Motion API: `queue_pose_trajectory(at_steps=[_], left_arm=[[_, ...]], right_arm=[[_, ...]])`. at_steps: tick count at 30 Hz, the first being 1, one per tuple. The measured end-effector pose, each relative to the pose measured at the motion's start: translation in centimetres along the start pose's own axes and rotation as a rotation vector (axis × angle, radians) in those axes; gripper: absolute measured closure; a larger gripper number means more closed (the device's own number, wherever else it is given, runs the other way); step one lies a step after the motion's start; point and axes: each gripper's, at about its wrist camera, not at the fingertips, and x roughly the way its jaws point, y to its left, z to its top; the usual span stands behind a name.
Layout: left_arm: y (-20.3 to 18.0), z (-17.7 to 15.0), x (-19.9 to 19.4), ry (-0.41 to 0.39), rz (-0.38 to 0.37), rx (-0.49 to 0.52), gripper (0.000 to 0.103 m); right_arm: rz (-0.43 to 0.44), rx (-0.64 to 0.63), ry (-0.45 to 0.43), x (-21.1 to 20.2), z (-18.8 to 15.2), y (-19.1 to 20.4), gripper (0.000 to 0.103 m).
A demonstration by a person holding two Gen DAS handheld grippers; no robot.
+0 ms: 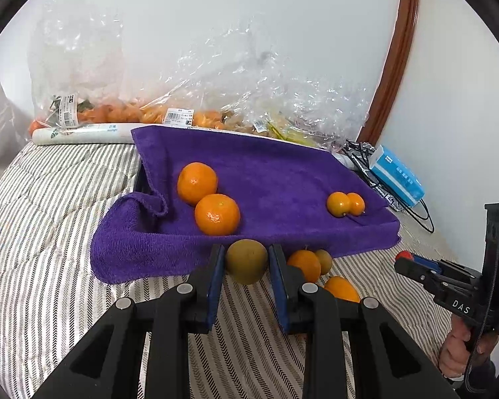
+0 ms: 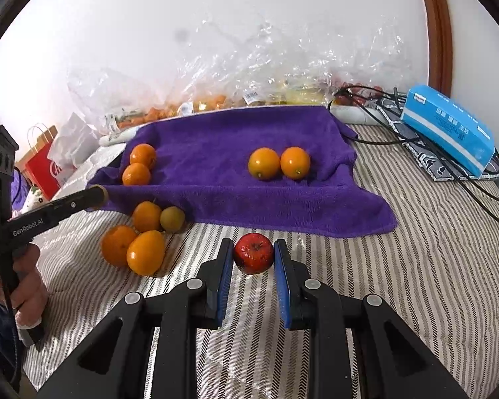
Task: Organize fruits
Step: 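Carry the red apple over the towel with the right tool while the left tool holds its fruit, then lower the apple onto the towel and open the right tool while the left tool releases its fruit there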
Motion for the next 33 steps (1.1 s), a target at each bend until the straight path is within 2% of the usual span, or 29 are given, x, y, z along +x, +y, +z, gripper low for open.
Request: queue_pose_trajectory(at_steps=[13, 17, 23, 29, 33], left_arm=[[0.2, 0.1, -0.7, -0.046, 0.030, -0.010, 0.077], [0.1, 0.2, -0.8, -0.057, 0.029, -0.001, 0.077], [0.2, 0.3, -1.0, -0.072, 0.043, -0.002, 0.077], [0.7, 0.4, -0.9, -0.072, 0.041, -0.020, 0.077], [1.2, 0.4, -0.6, -0.059, 0.034, -0.042, 0.077]], right_arm=[[-0.046, -0.058, -0.059, -1.1, -0.2, 1.4, 0.079], [0.000, -0.066, -0.055, -1.3, 0.2, 1.8, 0.079], [0.085, -0.104, -0.107, -2.2, 3.7, 2.5, 0.079], [0.080, -0.145, -0.166, -0.8, 8.1, 2.1, 0.079], [0.073, -0.125, -0.186, 0.6, 8.8, 1.2, 0.079]])
